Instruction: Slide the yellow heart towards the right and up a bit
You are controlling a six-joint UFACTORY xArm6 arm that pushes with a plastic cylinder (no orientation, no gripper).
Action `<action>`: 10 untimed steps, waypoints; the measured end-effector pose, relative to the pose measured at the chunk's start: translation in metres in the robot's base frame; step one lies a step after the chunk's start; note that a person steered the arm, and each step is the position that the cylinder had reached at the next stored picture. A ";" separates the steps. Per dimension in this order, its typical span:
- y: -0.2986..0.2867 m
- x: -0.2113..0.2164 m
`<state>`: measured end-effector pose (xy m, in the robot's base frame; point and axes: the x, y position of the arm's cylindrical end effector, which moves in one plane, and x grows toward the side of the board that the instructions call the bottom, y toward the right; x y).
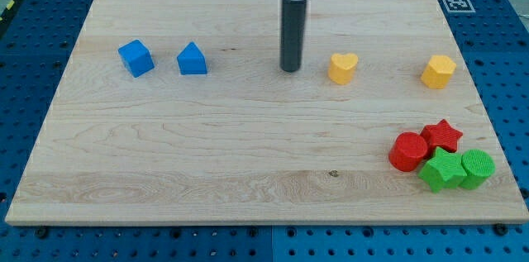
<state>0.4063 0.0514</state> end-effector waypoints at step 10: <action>0.089 0.024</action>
